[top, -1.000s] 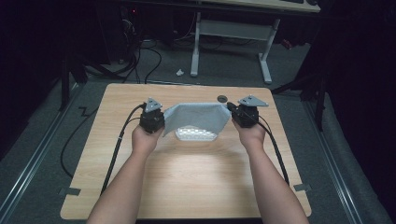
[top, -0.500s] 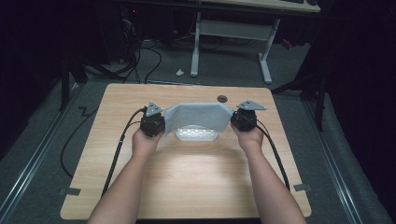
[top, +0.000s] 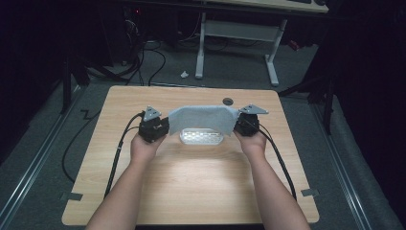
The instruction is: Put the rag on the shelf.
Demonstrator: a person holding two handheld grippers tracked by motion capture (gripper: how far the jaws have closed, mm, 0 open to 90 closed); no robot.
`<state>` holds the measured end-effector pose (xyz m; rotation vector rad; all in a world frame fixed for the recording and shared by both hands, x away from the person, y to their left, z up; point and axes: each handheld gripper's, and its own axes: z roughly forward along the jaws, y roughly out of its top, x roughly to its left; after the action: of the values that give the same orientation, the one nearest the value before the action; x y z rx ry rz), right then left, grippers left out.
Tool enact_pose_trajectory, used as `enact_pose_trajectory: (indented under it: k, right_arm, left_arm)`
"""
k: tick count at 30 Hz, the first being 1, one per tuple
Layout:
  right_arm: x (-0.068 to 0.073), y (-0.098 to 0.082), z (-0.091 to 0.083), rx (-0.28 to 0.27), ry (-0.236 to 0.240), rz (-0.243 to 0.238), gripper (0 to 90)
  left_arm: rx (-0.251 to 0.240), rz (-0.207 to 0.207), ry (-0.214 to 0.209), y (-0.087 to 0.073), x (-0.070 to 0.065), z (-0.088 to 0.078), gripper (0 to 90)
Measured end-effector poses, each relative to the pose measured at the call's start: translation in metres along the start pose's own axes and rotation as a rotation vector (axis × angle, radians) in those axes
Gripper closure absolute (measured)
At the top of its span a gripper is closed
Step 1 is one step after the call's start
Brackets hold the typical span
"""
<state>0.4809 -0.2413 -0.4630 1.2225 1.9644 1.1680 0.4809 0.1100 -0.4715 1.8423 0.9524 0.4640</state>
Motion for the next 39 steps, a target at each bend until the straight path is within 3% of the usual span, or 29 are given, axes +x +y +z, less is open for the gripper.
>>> enact_pose_trajectory:
  k: [9, 16, 20, 28, 32, 34, 37, 39]
  right_arm:
    - [-0.011, 0.006, -0.013, -0.011, -0.04, 0.002, 74.3]
    - [-0.013, 0.004, -0.022, -0.008, -0.038, -0.024, 68.5]
    - [-0.016, -0.001, -0.029, -0.022, -0.043, 0.007, 66.0]
    - [-0.018, -0.012, -0.042, -0.024, -0.05, -0.009, 60.2]
    - [-0.018, -0.016, -0.051, -0.054, -0.037, 0.0, 57.4]
    - [-0.018, -0.017, -0.055, -0.04, -0.028, 0.007, 55.6]
    - [-0.014, -0.02, -0.064, -0.032, -0.021, -0.014, 52.5]
    - [-0.01, -0.023, -0.071, -0.059, -0.018, -0.021, 51.4]
  left_arm:
    - [-0.024, -0.012, 0.051, 0.004, 0.01, -0.014, 64.5]
    - [-0.032, -0.019, 0.074, 0.002, 0.017, -0.027, 61.3]
    - [-0.038, -0.034, 0.084, -0.002, 0.02, -0.034, 58.2]
    - [-0.03, -0.053, 0.097, -0.016, 0.025, -0.051, 54.8]
    - [-0.044, -0.058, 0.102, -0.022, 0.026, -0.059, 53.2]
    - [-0.046, -0.06, 0.101, -0.024, 0.025, -0.064, 52.3]
    - [-0.039, -0.034, 0.103, -0.029, 0.019, -0.073, 50.3]
    - [-0.039, -0.026, 0.096, -0.033, 0.014, -0.08, 48.6]
